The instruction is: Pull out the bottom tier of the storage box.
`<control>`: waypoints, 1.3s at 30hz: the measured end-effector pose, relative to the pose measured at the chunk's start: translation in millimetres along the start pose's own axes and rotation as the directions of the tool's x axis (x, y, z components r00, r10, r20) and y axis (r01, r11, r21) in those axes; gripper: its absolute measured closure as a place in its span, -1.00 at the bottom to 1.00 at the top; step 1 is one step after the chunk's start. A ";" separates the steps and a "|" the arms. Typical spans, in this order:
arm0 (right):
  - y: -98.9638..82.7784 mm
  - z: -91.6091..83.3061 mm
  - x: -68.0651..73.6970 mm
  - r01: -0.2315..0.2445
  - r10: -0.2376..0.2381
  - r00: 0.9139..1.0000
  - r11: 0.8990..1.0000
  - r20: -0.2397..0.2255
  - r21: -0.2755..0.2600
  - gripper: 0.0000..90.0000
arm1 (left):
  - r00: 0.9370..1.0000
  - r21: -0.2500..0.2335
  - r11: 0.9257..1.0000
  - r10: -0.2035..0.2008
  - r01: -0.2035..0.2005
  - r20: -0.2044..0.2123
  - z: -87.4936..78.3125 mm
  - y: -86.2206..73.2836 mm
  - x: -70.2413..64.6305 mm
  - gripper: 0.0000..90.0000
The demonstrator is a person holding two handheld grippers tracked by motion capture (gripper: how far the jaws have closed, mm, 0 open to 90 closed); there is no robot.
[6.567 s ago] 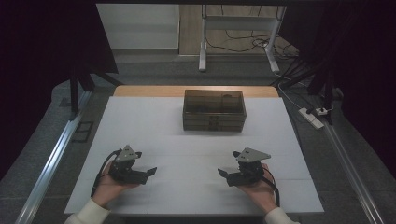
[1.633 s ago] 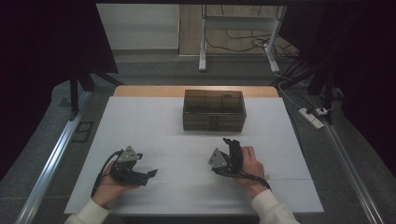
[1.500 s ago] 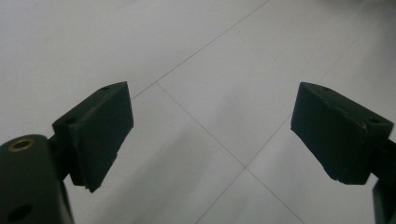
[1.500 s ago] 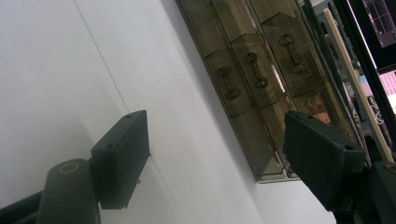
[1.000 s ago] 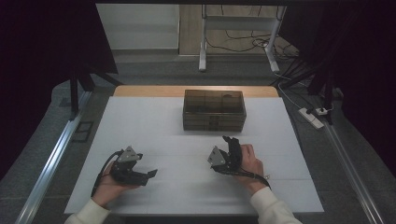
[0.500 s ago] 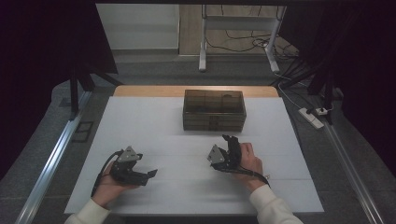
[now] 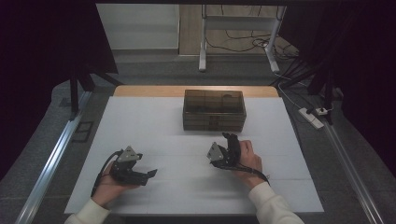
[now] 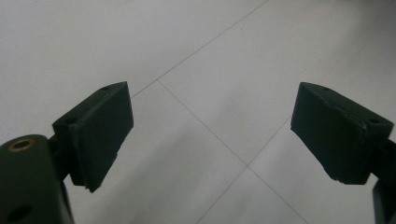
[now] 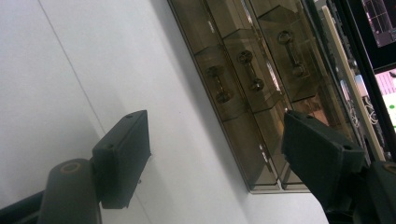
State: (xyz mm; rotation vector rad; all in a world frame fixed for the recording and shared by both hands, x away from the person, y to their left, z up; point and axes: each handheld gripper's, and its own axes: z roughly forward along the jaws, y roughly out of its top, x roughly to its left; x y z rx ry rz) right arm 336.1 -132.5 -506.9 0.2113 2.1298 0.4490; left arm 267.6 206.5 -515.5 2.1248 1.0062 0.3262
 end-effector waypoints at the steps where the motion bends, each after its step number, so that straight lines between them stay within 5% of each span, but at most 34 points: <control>1: 0.3 1.2 -0.3 -0.004 0.004 1.000 1.000 0.003 -0.003 -0.47 | 1.000 -0.001 1.000 0.000 0.000 0.000 0.0 0.0 -0.2 -0.72; 39: 1.4 22.2 -7.8 -0.004 0.004 1.000 1.000 0.005 0.014 -0.47 | 1.000 -0.003 1.000 -0.002 0.002 0.000 -0.6 -0.1 0.7 -0.72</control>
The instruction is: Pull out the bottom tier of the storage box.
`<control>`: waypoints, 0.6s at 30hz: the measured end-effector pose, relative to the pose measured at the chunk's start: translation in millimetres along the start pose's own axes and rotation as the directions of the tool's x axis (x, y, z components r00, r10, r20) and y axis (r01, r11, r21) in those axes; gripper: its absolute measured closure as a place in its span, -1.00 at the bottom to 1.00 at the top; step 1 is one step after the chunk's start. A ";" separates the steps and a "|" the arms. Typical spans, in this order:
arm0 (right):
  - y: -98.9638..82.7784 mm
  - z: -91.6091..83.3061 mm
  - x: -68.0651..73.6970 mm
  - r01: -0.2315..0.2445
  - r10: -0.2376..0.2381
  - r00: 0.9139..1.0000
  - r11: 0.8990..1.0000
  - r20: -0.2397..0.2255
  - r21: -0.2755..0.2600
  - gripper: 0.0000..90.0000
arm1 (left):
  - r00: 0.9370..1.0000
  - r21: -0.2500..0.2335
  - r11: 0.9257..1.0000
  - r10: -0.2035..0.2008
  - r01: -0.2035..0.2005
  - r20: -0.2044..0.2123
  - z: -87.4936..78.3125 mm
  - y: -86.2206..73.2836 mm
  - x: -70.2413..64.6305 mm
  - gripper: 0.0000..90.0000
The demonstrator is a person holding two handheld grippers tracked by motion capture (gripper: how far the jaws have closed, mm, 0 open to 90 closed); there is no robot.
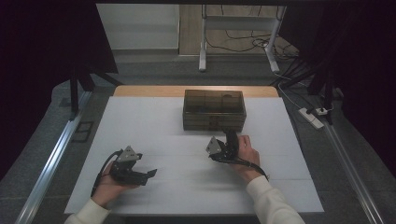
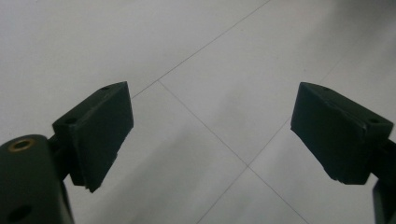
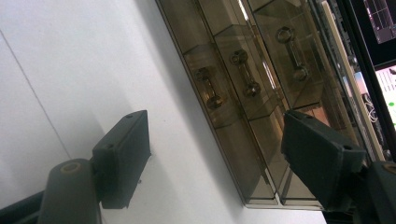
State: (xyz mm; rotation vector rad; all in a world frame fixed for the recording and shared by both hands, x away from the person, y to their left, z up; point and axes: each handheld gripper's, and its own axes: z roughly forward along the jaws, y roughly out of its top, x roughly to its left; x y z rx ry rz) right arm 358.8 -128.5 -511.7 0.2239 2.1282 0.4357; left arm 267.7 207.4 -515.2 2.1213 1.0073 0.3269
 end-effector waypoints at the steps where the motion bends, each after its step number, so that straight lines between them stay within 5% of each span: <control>1: -0.2 0.9 -0.6 0.000 0.000 1.000 1.000 -0.002 0.003 -0.47 | 1.000 0.001 1.000 0.001 -0.001 0.000 0.1 0.0 0.0 -0.72; 18: 1.3 8.2 -1.8 0.010 -0.010 1.000 1.000 -0.003 -0.001 -0.46 | 1.000 0.003 1.000 0.002 -0.002 0.001 0.6 -0.1 -0.2 -0.72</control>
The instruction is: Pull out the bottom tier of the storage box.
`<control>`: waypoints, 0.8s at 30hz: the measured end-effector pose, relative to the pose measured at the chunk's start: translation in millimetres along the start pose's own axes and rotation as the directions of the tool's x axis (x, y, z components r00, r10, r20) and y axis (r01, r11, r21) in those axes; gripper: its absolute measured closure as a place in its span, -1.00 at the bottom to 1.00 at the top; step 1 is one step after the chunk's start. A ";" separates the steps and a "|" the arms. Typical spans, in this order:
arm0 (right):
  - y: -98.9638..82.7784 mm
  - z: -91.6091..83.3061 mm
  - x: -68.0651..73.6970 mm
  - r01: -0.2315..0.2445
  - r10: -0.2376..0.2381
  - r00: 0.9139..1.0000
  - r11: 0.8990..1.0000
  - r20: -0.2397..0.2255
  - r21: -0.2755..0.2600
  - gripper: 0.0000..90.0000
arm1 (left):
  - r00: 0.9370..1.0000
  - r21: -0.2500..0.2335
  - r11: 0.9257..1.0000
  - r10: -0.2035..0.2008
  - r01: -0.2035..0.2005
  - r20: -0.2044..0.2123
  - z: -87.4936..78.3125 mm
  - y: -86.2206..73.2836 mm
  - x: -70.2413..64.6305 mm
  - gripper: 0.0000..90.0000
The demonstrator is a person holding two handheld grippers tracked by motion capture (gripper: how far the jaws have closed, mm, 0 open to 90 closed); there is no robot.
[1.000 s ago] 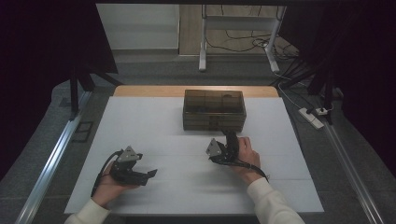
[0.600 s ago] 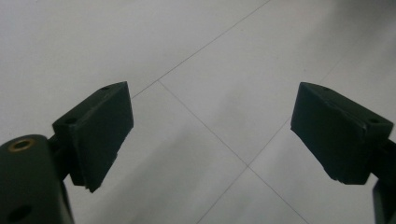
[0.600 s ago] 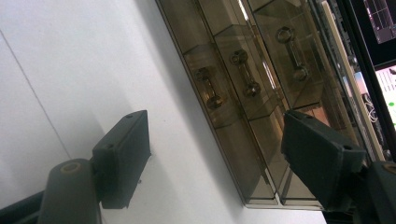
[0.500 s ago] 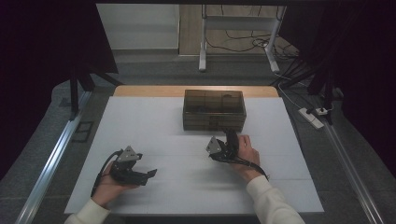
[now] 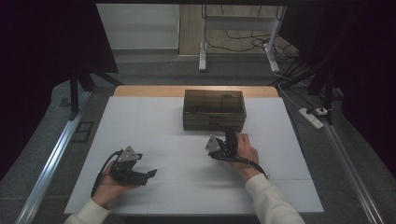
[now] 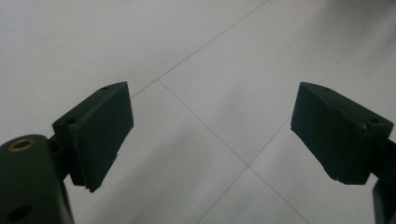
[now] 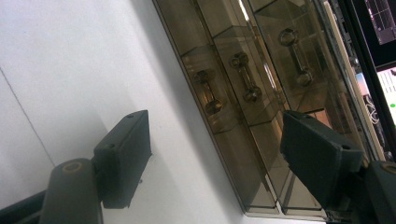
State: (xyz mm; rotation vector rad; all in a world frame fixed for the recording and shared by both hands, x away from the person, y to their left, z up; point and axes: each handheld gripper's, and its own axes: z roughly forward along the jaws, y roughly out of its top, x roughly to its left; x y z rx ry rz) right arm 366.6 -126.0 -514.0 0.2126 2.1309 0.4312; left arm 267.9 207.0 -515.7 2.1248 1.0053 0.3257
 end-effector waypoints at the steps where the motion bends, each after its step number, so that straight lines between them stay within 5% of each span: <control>1: 0.2 0.5 0.6 -0.004 0.004 1.000 1.000 0.000 0.000 -0.45 | 1.000 0.000 1.000 0.000 0.000 0.000 0.0 0.0 -0.1 -0.72; 10: 0.0 4.2 1.0 0.009 -0.009 1.000 1.000 0.007 0.010 -0.45 | 1.000 -0.001 1.000 0.000 0.000 -0.001 -0.3 0.0 0.2 -0.72; 24: 1.6 9.3 2.7 0.053 -0.053 0.999 0.999 -0.001 0.004 -0.14 | 1.000 -0.002 1.000 -0.003 0.003 -0.002 -0.4 -0.1 0.5 -0.72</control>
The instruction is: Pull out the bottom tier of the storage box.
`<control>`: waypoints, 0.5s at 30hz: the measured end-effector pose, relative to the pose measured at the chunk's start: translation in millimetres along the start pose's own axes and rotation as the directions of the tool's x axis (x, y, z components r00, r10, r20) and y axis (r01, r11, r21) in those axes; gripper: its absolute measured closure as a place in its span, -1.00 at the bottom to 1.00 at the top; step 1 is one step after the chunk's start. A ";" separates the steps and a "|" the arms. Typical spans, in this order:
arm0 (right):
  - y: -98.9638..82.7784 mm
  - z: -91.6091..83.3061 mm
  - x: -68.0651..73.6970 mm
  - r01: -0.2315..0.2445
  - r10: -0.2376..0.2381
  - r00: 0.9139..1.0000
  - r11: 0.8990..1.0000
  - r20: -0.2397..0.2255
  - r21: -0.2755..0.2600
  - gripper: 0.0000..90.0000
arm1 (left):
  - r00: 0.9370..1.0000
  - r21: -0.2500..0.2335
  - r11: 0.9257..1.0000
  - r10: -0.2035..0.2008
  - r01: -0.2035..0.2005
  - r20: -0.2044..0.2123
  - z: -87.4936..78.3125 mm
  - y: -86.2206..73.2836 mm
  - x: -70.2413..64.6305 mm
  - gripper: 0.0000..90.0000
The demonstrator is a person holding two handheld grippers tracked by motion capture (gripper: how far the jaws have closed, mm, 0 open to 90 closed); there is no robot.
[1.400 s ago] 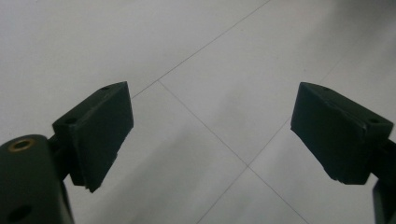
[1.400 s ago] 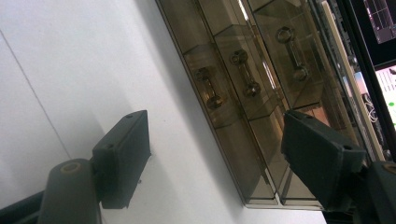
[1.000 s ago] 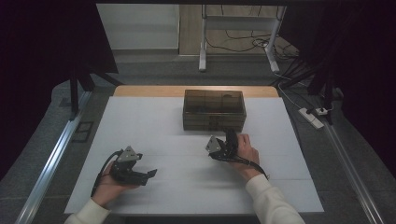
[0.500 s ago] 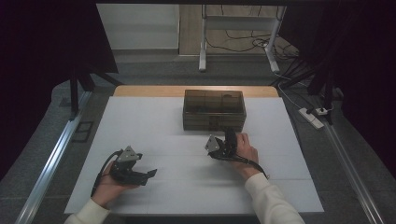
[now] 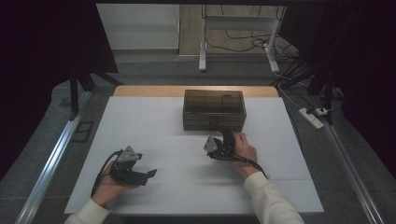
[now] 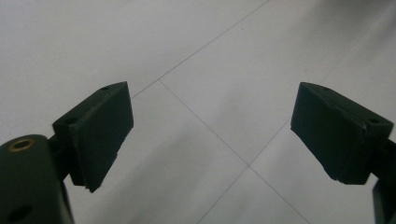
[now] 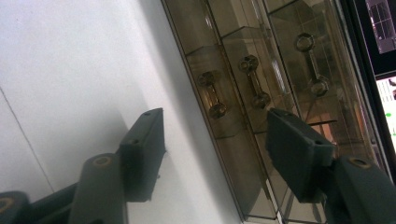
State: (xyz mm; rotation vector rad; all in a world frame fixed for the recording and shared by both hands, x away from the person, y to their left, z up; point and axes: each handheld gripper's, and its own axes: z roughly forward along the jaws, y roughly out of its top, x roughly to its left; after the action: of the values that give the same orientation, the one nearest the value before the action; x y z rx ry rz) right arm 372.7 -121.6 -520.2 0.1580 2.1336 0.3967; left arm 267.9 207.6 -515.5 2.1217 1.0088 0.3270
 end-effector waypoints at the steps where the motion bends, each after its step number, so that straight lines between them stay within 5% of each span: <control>1: 0.1 0.3 0.0 0.000 0.000 1.000 1.000 0.000 0.003 -0.13 | 1.000 0.000 1.000 0.000 0.000 0.000 0.1 0.0 0.0 -0.72; 15: 0.5 8.7 -0.6 0.027 -0.027 1.000 1.000 -0.007 0.010 -0.10 | 1.000 0.000 1.000 0.002 -0.002 0.000 -0.1 0.0 -0.1 -0.72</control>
State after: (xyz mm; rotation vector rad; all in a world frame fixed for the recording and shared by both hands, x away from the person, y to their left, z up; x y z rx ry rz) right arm 380.3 -119.5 -524.0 0.1339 2.1420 0.3717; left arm 267.8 207.5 -515.5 2.1228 1.0073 0.3279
